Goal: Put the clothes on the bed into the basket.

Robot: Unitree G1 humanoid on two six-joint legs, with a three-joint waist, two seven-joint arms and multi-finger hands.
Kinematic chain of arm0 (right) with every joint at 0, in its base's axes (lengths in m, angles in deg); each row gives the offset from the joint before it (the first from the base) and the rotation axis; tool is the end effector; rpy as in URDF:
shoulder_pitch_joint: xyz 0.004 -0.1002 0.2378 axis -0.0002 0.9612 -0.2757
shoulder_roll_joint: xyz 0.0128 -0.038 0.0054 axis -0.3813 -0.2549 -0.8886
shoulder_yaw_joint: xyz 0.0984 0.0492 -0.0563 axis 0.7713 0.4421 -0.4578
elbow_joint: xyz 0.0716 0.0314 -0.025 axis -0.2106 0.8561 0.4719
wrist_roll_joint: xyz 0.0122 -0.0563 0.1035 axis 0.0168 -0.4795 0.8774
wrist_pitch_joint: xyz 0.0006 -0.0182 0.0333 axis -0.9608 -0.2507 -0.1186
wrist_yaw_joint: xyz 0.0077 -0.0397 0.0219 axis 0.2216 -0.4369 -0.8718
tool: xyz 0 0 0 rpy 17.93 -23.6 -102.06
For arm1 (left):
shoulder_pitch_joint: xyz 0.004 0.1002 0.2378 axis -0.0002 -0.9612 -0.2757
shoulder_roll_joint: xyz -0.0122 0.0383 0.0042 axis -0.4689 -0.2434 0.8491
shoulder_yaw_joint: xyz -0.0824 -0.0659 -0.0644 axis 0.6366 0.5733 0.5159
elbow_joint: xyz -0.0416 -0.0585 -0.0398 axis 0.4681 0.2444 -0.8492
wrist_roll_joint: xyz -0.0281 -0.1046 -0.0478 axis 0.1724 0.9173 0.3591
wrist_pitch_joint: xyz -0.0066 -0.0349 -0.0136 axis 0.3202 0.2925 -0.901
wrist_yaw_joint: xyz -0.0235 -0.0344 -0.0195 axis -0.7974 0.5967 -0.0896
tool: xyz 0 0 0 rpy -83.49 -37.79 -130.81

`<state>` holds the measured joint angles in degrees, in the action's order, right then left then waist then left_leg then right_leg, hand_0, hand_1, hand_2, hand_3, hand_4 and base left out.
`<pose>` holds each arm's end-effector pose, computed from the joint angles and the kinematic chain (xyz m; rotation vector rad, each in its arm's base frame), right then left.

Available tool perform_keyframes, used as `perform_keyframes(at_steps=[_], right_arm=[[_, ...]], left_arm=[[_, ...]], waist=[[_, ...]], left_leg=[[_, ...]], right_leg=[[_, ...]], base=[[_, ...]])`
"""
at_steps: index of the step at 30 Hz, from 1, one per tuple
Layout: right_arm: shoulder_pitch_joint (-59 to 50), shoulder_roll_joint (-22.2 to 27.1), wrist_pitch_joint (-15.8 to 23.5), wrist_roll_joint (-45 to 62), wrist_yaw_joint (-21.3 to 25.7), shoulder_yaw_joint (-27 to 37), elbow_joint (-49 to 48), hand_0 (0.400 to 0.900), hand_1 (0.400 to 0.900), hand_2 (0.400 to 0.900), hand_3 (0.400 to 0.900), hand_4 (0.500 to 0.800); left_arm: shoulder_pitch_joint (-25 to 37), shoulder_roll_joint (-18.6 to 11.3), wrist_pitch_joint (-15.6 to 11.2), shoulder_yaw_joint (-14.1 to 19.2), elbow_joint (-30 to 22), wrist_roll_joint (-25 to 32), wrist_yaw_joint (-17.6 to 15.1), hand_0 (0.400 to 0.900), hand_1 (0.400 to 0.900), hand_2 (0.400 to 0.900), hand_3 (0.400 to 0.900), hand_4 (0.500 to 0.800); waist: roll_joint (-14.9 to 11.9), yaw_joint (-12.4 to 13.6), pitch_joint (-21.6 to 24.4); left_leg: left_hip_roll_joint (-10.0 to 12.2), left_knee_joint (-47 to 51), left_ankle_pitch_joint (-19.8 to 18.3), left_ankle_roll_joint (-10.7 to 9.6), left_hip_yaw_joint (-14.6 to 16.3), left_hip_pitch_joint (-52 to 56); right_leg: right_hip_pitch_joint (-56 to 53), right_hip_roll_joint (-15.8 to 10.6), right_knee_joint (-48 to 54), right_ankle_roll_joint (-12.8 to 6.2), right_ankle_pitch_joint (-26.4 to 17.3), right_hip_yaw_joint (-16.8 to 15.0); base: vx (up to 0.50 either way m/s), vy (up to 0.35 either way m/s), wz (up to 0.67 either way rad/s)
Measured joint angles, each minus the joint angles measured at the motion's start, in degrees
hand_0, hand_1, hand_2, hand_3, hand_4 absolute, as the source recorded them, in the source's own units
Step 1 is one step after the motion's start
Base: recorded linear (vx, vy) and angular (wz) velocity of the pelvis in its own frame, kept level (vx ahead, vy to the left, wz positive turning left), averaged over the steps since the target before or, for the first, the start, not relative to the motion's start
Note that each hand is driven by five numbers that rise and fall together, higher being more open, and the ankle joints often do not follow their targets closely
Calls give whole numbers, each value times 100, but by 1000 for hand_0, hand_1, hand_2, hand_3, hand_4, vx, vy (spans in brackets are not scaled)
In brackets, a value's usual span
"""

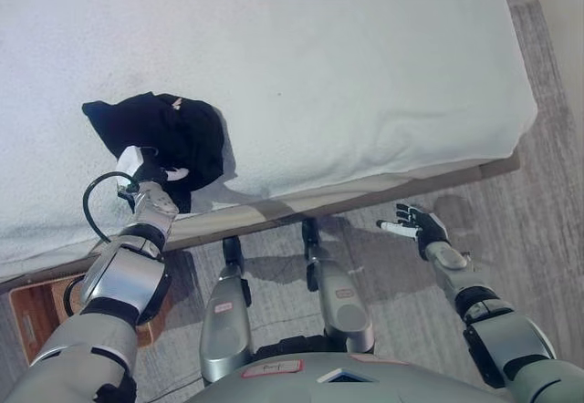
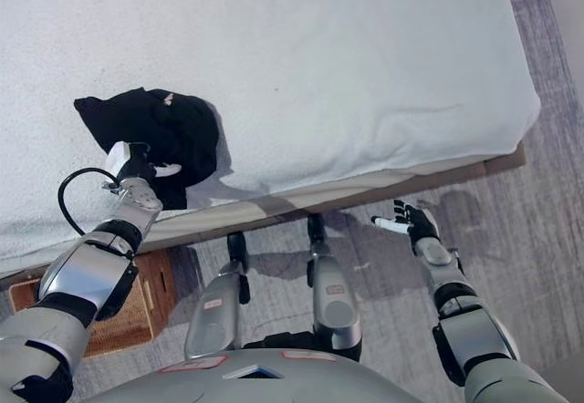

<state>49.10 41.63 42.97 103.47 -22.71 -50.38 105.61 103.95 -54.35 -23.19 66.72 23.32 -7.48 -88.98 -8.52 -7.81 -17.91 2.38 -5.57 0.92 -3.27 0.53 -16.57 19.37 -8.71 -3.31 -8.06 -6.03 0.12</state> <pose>0.2119 -0.2753 -0.0833 -0.2872 0.7236 -0.0944 0.3126 0.2735 -0.0014 0.8215 0.4903 0.4688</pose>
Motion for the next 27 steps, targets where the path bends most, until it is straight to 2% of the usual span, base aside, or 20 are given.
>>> perform_keyframes(at_steps=[6,10,18,19,20,21,22,23,27], right_arm=[[-15,1,19,6,2,-19,-10,900,900,900,900,800],[-47,6,67,18,3,-133,-207,900,900,900,900,800],[-150,135,127,23,2,-365,-926,900,900,900,900,800],[-185,149,119,25,3,-365,-990,900,900,900,900,800],[-189,182,121,25,4,-365,-1024,900,900,900,900,800],[-192,204,138,30,4,-365,-1063,900,900,900,900,800],[-190,267,136,32,4,-366,-1136,900,900,900,900,800],[-230,311,137,38,4,-365,-1210,900,900,900,900,800],[-294,404,181,72,4,-356,-1354,900,900,900,900,800]], left_arm=[[11,-31,39,-7,-1,-186,-165,900,900,900,900,800],[236,-147,76,10,55,-207,-311,900,900,900,900,800],[727,-657,136,21,234,-200,-380,900,900,900,900,800],[745,-690,138,17,237,-196,-373,859,859,859,859,775],[764,-721,139,18,252,-171,-366,761,761,761,761,716],[796,-728,140,18,271,-153,-365,624,624,624,624,634],[869,-740,142,18,275,-150,-367,422,422,422,422,513],[953,-782,138,19,275,-148,-368,400,400,400,400,500],[1128,-898,101,22,276,-104,-361,400,400,400,400,500]], waist=[[-1,1,-25],[-33,-38,-107],[-85,-276,-181],[-91,-295,-199],[-90,-293,-199],[-90,-301,-199],[-78,-295,-193],[-78,-294,-193],[-81,-296,-194]], left_leg=[[19,76,9,-15,53,6],[35,72,41,-51,92,-245],[123,-28,109,-91,108,-875],[130,-35,117,-100,112,-892],[142,-47,116,-101,118,-918],[150,-53,114,-102,117,-961],[160,-85,98,-99,106,-1066],[167,-101,95,-99,105,-1181],[206,-253,73,-123,104,-1460]], right_leg=[[57,21,29,-1,1,-36],[334,62,5,2,-2,-88],[974,136,-62,21,-93,-126],[997,151,-68,25,-109,-135],[1029,157,-77,24,-108,-142],[1069,179,-80,21,-105,-144],[1158,180,-94,-1,-82,-141],[1265,187,-100,-2,-86,-145],[1496,224,-122,-7,-104,-168]], base=[[-16,-3,-2],[-53,-34,-9],[-55,-18,-3],[-79,-2,-5],[-38,-3,0],[-52,-7,-3],[-31,-10,-11],[-31,-11,-12],[1,7,-6]])
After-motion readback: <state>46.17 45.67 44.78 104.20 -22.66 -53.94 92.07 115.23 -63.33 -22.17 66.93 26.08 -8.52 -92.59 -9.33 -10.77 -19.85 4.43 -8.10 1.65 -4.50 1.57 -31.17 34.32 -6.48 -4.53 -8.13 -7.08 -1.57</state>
